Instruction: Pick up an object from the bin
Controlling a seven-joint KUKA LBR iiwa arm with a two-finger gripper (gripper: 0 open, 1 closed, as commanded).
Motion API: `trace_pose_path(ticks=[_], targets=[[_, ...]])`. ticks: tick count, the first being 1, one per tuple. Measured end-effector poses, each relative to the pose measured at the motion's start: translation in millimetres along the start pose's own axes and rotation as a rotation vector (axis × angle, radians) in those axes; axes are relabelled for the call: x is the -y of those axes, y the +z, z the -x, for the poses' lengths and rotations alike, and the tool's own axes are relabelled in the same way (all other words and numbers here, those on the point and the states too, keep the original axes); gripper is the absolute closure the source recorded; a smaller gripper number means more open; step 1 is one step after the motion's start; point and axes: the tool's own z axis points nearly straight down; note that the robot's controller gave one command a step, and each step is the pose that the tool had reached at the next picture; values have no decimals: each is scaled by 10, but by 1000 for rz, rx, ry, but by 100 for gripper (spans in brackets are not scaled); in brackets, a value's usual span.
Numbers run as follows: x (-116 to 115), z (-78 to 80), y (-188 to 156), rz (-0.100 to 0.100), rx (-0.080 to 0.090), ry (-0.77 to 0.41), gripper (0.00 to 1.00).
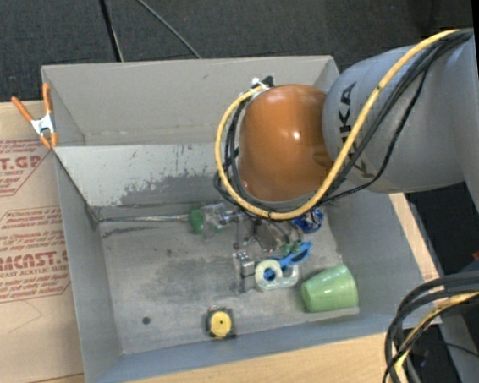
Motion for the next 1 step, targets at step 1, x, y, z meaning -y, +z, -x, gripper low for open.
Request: trace_pose_path(ticks=[1], targets=[[386,-585,133,1,-8,15,0]])
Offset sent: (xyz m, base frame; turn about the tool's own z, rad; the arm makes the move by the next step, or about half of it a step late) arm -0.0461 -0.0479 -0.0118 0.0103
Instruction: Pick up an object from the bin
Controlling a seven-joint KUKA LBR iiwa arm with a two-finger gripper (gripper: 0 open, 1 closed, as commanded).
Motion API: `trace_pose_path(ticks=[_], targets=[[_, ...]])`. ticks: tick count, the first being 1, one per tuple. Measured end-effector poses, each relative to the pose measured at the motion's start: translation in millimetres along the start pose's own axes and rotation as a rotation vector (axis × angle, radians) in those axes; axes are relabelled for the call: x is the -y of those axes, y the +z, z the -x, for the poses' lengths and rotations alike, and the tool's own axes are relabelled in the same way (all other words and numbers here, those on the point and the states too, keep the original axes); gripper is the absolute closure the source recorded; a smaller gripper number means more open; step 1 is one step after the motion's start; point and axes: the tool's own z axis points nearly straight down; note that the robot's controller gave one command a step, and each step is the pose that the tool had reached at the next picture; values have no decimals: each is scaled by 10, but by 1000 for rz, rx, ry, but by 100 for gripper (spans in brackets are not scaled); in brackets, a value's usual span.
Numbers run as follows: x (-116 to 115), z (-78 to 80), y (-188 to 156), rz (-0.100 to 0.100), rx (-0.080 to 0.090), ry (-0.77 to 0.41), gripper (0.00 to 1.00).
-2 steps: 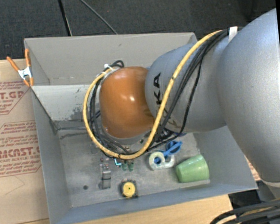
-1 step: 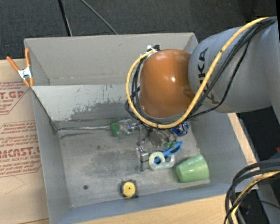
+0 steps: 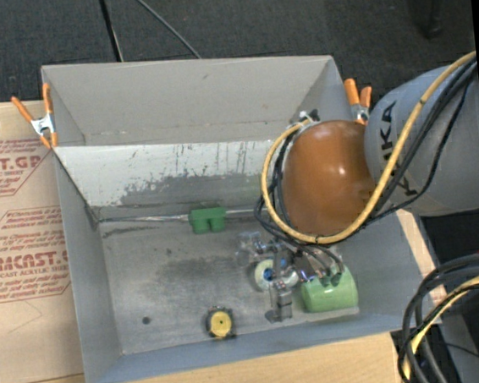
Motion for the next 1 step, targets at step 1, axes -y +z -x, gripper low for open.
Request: trace_pose_path(ticks=[1], targets=[[-577,129,842,1,16,-202,0]])
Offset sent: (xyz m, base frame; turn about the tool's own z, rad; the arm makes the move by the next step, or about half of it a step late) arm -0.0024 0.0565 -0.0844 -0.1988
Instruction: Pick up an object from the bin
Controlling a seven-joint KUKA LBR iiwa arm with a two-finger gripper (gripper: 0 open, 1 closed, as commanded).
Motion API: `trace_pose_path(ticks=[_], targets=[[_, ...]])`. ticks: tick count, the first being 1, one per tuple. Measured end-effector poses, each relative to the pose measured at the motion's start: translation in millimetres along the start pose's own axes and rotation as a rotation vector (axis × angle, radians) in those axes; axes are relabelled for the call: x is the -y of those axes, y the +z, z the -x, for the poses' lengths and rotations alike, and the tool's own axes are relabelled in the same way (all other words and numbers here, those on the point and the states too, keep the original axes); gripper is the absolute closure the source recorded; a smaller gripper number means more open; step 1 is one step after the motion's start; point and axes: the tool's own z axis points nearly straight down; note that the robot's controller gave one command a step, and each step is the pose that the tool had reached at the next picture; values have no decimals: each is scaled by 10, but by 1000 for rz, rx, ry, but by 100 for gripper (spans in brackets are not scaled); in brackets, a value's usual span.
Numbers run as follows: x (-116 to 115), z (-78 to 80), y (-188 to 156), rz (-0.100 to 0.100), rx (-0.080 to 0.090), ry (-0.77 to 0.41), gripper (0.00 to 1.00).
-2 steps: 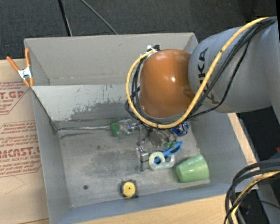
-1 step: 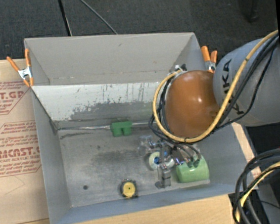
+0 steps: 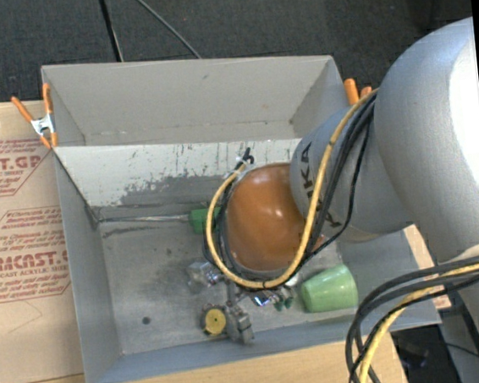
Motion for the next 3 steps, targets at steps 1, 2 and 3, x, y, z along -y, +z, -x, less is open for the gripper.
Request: trace_pose_path(ticks=[1,2,3], targets=[[2,-7,-22,2,-3,3,100],[-6,-1,-1912,0,-2,-349,100],[155,-64,-1109,4,-14,-172,100]])
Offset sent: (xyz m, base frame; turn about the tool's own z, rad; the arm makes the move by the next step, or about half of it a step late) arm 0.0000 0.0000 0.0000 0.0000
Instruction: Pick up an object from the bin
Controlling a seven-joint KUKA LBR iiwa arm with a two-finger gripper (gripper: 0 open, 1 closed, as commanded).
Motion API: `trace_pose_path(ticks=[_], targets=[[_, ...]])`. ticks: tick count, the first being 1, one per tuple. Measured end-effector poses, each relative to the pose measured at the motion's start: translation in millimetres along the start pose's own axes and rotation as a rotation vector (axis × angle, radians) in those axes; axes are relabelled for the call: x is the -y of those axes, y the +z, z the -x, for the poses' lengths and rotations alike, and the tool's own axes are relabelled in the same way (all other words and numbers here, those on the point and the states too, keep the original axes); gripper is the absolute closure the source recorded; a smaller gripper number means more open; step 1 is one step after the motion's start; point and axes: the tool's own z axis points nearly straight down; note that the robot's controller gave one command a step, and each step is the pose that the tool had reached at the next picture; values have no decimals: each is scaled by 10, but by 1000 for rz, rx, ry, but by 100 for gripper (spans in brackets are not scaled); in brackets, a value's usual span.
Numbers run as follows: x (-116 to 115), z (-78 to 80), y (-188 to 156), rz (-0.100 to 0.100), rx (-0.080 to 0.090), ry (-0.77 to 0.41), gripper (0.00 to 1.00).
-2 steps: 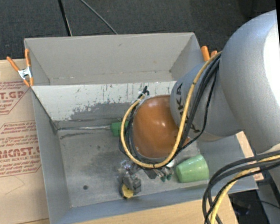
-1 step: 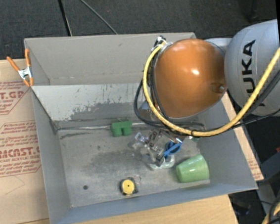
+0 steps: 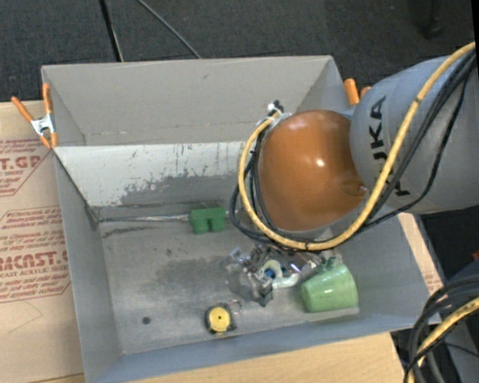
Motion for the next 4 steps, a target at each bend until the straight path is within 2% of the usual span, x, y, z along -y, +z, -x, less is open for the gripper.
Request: trace_pose_path(ticks=[1,2,3,4], targets=[[-1,12,-20,-1,5,-1,0],[-158,160,1140,0,3,-232,0],[-152,168,1112,-2,6,-229,100],[140,249,-653,-9,12,-398,100]])
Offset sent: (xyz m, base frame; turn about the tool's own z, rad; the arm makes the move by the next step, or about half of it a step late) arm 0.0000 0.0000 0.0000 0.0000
